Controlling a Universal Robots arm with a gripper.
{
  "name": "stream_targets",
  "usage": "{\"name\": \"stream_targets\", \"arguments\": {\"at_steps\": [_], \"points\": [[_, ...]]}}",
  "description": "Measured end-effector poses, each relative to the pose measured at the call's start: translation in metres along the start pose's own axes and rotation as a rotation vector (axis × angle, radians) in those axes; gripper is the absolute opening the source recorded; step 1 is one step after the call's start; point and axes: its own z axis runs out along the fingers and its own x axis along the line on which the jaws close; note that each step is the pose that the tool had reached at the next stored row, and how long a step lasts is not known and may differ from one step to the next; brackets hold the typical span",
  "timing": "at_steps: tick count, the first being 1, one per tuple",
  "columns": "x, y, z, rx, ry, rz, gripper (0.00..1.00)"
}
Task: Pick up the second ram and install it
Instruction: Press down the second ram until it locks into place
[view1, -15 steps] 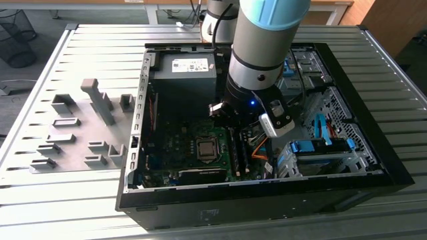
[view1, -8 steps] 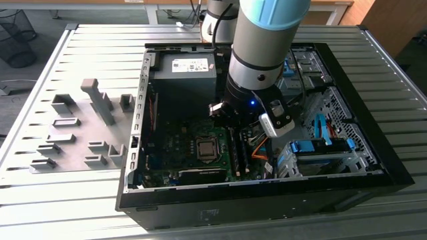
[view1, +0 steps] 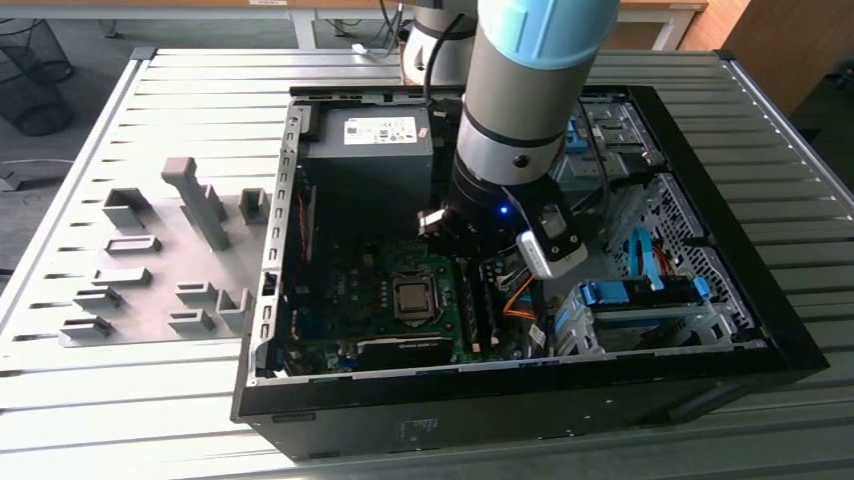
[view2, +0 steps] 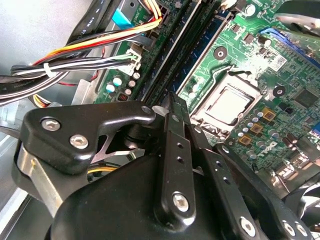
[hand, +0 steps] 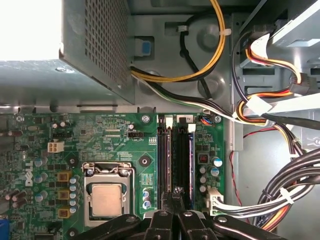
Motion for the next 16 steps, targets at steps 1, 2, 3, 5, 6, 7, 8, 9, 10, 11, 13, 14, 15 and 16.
{"name": "stream_targets", "arguments": {"at_steps": [1, 2, 3, 5, 6, 7, 8, 9, 10, 11, 13, 14, 15, 16], "points": [[0.0, 0.0, 0.0001, 0.0003, 0.0001, 0.0, 0.11], [0.0, 0.0, 0.0004, 0.0002, 0.0, 0.0, 0.11], [-0.0001, 0.0, 0.0013, -0.0002, -0.0001, 0.0, 0.11], [-0.0001, -0.0001, 0.0028, 0.0, 0.0, 0.0, 0.11], [-0.0001, -0.0001, 0.0037, -0.0001, 0.0, 0.0, 0.11], [-0.0001, -0.0001, 0.0045, -0.0001, 0.0, 0.0, 0.11], [-0.0001, -0.0001, 0.0051, -0.0001, -0.0001, 0.0, 0.11], [-0.0002, -0.0001, 0.0058, 0.0, 0.0, 0.0, 0.11], [-0.0002, -0.0002, 0.0065, 0.0, 0.0, 0.0, 0.11], [-0.0002, -0.0002, 0.0073, 0.0, 0.0, 0.0, 0.11], [-0.0002, -0.0004, 0.0088, 0.0011, 0.0003, 0.0, 0.11], [-0.0002, -0.0004, 0.0096, 0.0014, 0.0005, 0.0, 0.11], [-0.0002, -0.0005, 0.0106, 0.0014, 0.0005, 0.0, 0.11], [-0.0003, -0.0004, 0.0121, 0.0006, 0.0002, 0.0, 0.11]]}}
